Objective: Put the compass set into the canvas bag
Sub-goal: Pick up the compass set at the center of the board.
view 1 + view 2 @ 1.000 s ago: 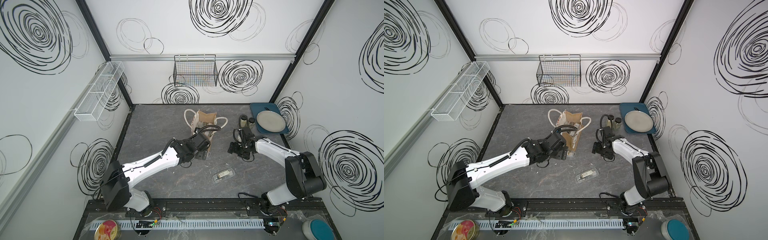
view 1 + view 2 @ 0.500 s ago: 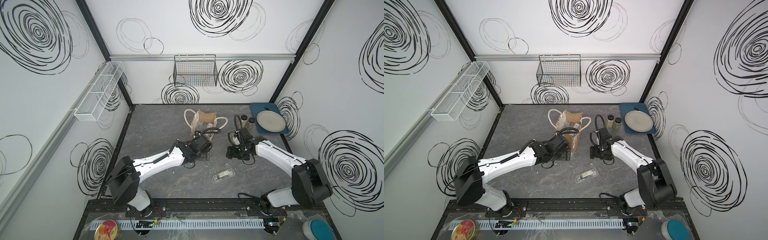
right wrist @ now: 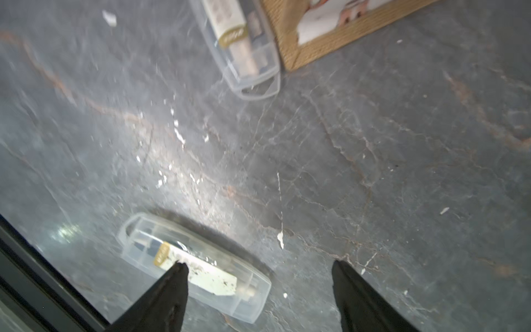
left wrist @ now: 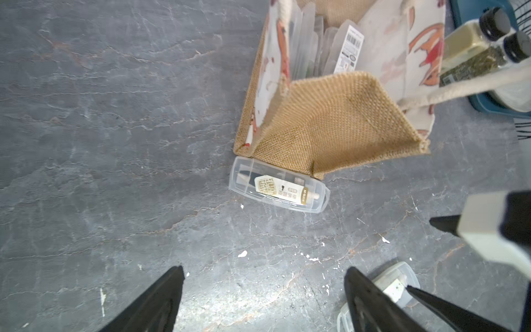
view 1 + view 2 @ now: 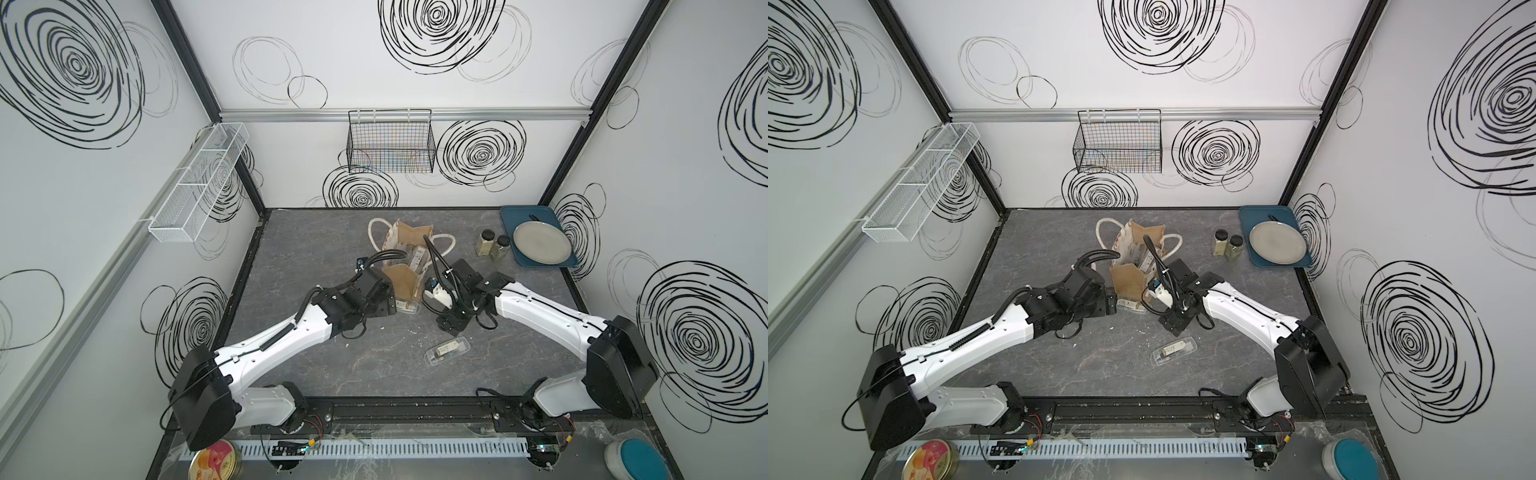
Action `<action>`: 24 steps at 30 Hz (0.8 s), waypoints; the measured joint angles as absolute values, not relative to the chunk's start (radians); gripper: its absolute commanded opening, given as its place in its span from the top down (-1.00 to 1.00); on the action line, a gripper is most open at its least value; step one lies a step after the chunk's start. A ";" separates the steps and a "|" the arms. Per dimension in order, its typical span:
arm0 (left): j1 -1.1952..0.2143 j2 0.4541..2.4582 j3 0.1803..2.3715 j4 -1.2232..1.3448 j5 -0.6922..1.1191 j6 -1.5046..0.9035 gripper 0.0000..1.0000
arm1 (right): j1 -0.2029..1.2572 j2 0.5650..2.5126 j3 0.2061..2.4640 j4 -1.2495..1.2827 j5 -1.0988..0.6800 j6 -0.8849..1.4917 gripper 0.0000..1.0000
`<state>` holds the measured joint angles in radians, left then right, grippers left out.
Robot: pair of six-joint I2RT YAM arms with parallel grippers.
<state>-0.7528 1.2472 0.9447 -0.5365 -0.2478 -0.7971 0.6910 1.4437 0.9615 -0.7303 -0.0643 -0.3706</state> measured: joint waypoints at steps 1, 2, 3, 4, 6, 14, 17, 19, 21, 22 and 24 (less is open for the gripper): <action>-0.740 1.229 0.932 -0.537 -0.248 -0.797 -0.82 | 0.694 1.437 0.941 -0.739 -0.064 -0.420 -0.71; -0.730 1.215 0.922 -0.539 -0.248 -0.797 -0.82 | 0.697 1.430 0.926 -0.750 -0.062 -0.455 -0.74; -0.719 1.200 0.910 -0.543 -0.248 -0.797 -0.82 | 0.703 1.415 0.906 -0.755 -0.062 -0.496 -0.76; -0.709 1.187 0.900 -0.545 -0.247 -0.797 -0.82 | 0.711 1.399 0.890 -0.757 -0.064 -0.526 -0.78; -0.693 1.168 0.884 -0.550 -0.246 -0.797 -0.82 | 0.730 1.362 0.862 -0.756 -0.073 -0.578 -0.80; -0.672 1.158 0.875 -0.552 -0.237 -0.785 -0.82 | 0.773 1.373 0.812 -0.742 -0.083 -0.687 -0.83; -0.671 1.158 0.875 -0.552 -0.233 -0.782 -0.82 | 0.785 1.400 0.797 -0.721 -0.078 -0.702 -0.84; -0.671 1.160 0.874 -0.551 -0.230 -0.782 -0.82 | 0.791 1.415 0.785 -0.704 -0.076 -0.709 -0.84; -0.671 1.161 0.871 -0.551 -0.227 -0.782 -0.82 | 0.792 1.432 0.776 -0.685 -0.073 -0.712 -0.84; -0.670 1.162 0.870 -0.551 -0.225 -0.782 -0.81 | 0.793 1.443 0.775 -0.676 -0.070 -0.712 -0.84; -0.669 1.165 0.866 -0.551 -0.224 -0.782 -0.82 | 0.794 1.466 0.774 -0.659 -0.065 -0.713 -0.84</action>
<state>-0.6689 1.1648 0.8658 -0.5507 -0.2237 -0.7818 0.7944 1.4662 0.7738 -0.6590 -0.0654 -0.7132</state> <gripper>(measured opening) 0.909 0.921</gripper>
